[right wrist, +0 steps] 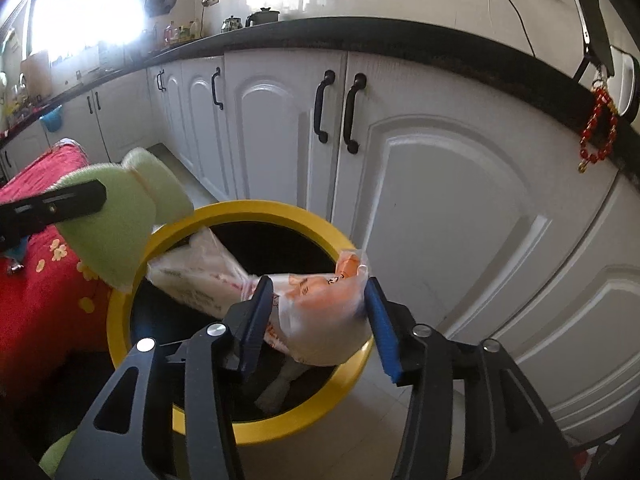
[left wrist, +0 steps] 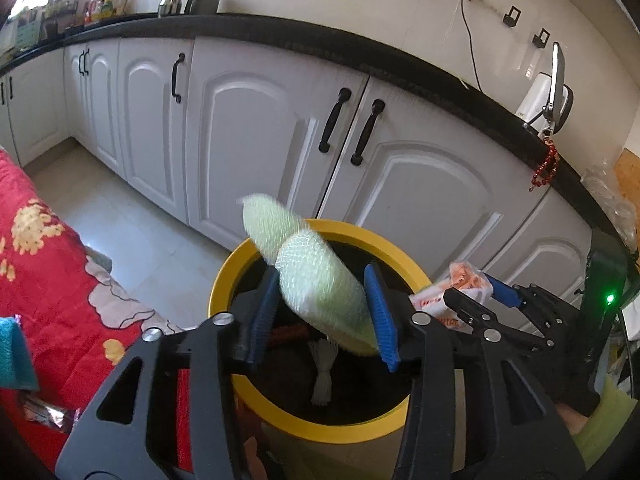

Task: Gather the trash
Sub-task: 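Carry the green sponge and plastic bag to the yellow bin and release both, then move both open tools back from the bin to the table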

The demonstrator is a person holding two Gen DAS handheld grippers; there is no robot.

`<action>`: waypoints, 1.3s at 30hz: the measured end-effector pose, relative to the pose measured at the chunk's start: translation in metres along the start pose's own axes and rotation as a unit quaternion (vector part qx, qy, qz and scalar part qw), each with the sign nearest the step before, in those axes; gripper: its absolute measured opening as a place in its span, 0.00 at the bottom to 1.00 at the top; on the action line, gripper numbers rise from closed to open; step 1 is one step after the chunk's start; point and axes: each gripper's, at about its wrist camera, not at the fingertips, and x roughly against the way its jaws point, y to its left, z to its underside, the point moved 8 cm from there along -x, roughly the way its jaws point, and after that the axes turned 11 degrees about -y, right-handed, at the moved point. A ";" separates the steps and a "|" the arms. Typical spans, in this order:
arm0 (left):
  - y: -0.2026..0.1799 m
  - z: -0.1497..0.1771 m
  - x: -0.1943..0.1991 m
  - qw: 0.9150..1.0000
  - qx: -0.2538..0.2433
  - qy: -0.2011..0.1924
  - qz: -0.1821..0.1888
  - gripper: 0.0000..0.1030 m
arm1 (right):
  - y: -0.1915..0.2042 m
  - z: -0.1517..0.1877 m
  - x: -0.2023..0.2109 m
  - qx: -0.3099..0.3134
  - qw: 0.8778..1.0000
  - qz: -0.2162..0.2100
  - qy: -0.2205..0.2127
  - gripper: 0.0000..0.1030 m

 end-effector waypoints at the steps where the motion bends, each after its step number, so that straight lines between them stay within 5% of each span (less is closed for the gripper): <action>1: 0.001 0.001 -0.001 1.000 0.002 0.000 -0.002 0.37 | 0.000 0.000 0.000 -0.005 1.000 -0.002 0.000 0.51; 12: 0.023 -0.001 0.013 0.999 0.021 -0.006 -0.033 0.90 | -0.007 -0.019 0.020 -0.036 0.998 0.007 -0.043 0.79; 25: 0.044 -0.019 0.067 0.995 0.022 -0.051 -0.080 0.90 | 0.017 -0.051 0.055 -0.040 0.994 -0.032 -0.102 0.88; 39: 0.081 -0.037 0.145 0.985 0.044 -0.112 -0.124 0.90 | 0.082 -0.067 0.085 -0.013 0.988 -0.103 -0.118 0.90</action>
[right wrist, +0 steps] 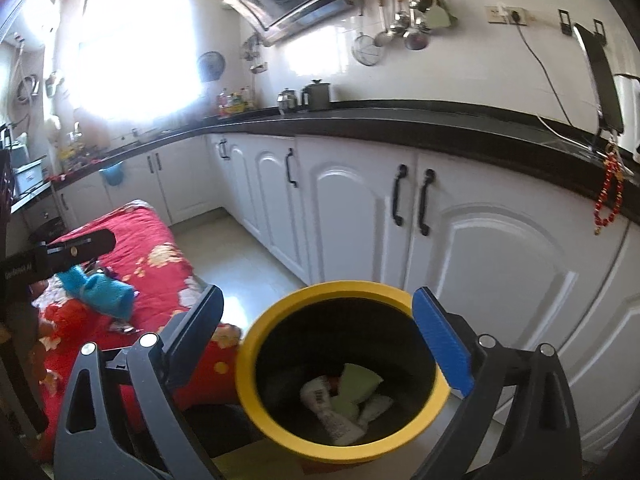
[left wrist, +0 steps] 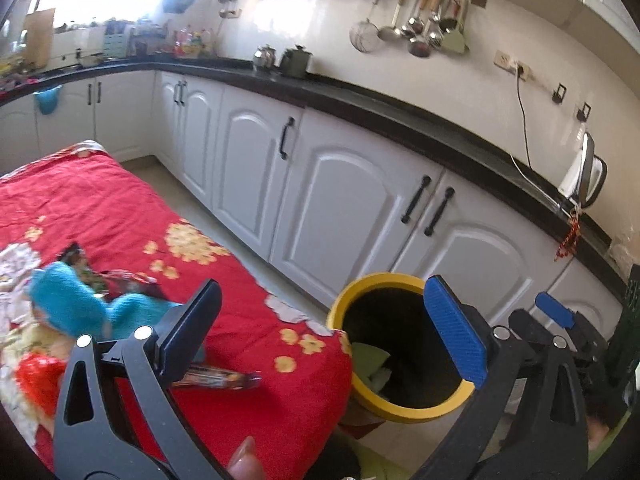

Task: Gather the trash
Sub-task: 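Move both open tools back from the bin to the table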

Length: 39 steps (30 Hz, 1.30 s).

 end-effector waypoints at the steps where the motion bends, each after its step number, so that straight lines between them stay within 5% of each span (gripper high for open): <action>1: 0.005 -0.003 0.005 1.000 0.002 -0.004 -0.004 0.90 | 0.004 0.000 0.001 0.002 1.000 -0.005 0.000 0.90; 39: 0.150 -0.032 0.105 0.987 0.077 -0.076 -0.117 0.90 | 0.189 -0.004 0.000 0.085 0.978 -0.190 0.028 0.91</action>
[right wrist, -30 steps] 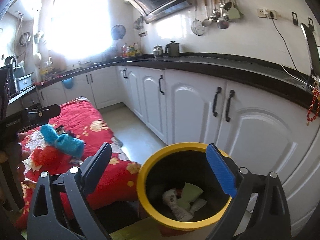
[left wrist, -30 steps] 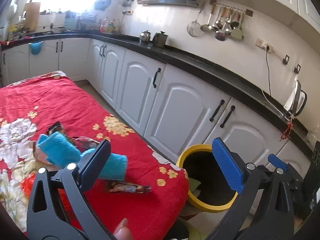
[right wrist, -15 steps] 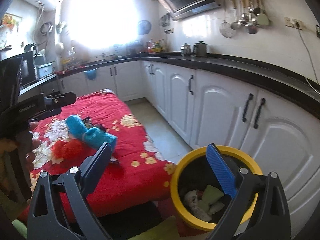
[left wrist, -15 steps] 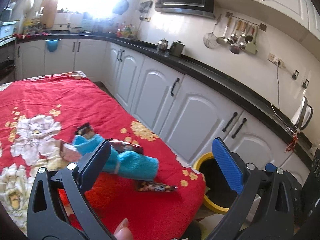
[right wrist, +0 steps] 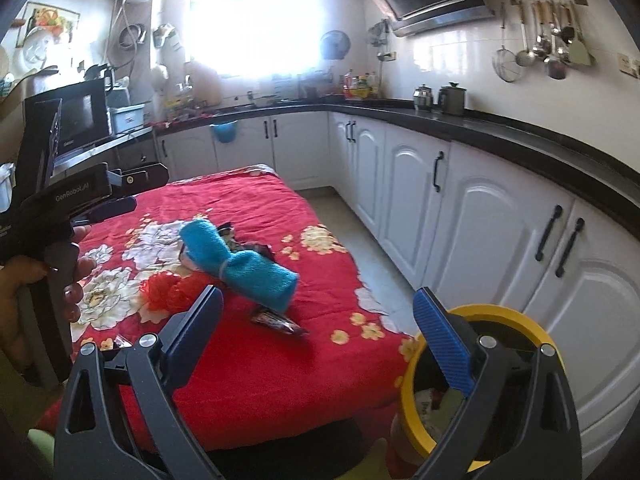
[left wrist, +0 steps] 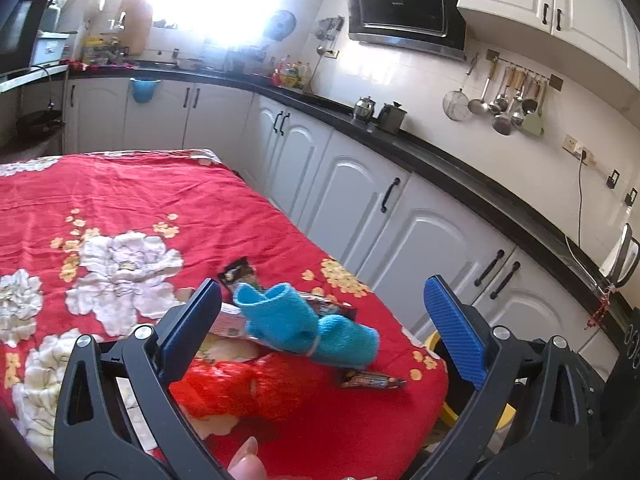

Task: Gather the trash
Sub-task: 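Move both open tools back from the bin to the table, then grasp the blue cloth with the right tool while the left tool grasps the red bag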

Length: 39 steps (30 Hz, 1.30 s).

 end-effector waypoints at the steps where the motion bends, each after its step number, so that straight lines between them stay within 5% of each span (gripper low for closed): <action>1: 0.003 -0.001 0.001 1.000 0.000 -0.001 -0.003 0.90 | 0.004 -0.001 -0.003 0.003 1.000 -0.004 0.000 0.91; 13: 0.056 0.006 0.013 0.999 0.001 0.006 -0.047 0.90 | 0.043 -0.002 -0.055 0.043 0.998 -0.039 0.021 0.91; 20: 0.090 0.030 0.003 0.996 0.005 0.059 -0.063 0.90 | 0.048 0.019 -0.102 0.060 0.994 -0.054 0.075 0.91; 36: 0.103 0.094 -0.034 0.984 0.070 0.166 -0.010 0.90 | 0.059 0.058 -0.170 0.111 0.979 -0.079 0.152 0.89; 39: 0.101 0.098 -0.038 0.982 0.070 0.174 -0.005 0.90 | 0.064 0.063 -0.172 0.123 0.976 -0.085 0.158 0.79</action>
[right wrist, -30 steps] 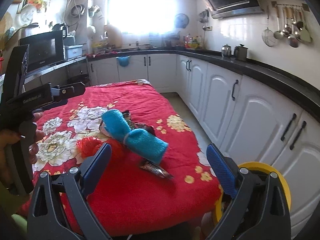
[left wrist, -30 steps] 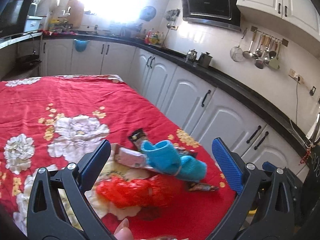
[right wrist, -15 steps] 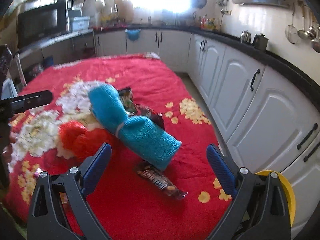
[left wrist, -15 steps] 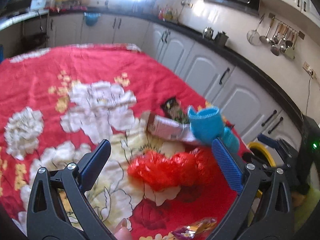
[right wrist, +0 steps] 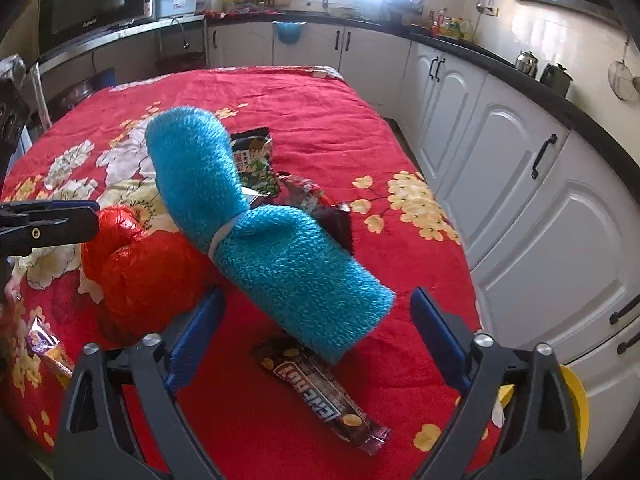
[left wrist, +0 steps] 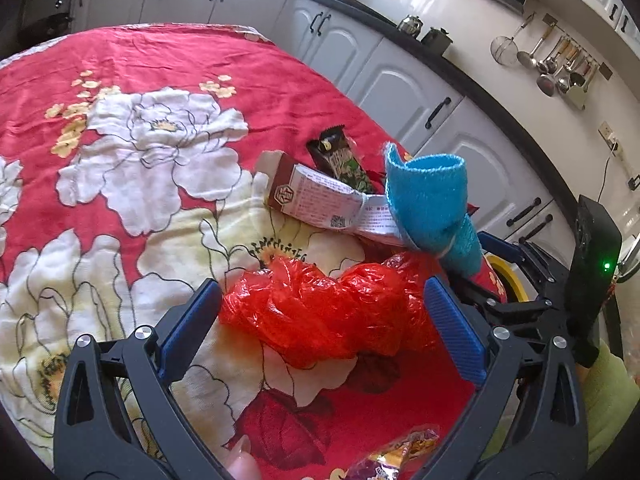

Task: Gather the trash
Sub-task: 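Grasp the blue cloth with the right tool while the left tool grasps the red bag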

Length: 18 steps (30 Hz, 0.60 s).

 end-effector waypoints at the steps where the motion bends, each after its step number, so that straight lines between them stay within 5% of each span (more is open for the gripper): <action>1: 0.000 0.001 -0.001 1.000 0.000 0.002 0.001 0.88 | 0.001 0.001 -0.001 0.003 1.000 -0.001 0.003 0.73; 10: 0.001 0.007 -0.002 1.000 -0.001 0.014 0.001 0.61 | 0.012 0.006 0.002 0.019 1.000 -0.014 0.013 0.34; 18: -0.008 0.007 0.006 1.000 -0.014 0.010 0.020 0.12 | 0.021 0.001 0.020 0.007 0.999 -0.031 -0.002 0.13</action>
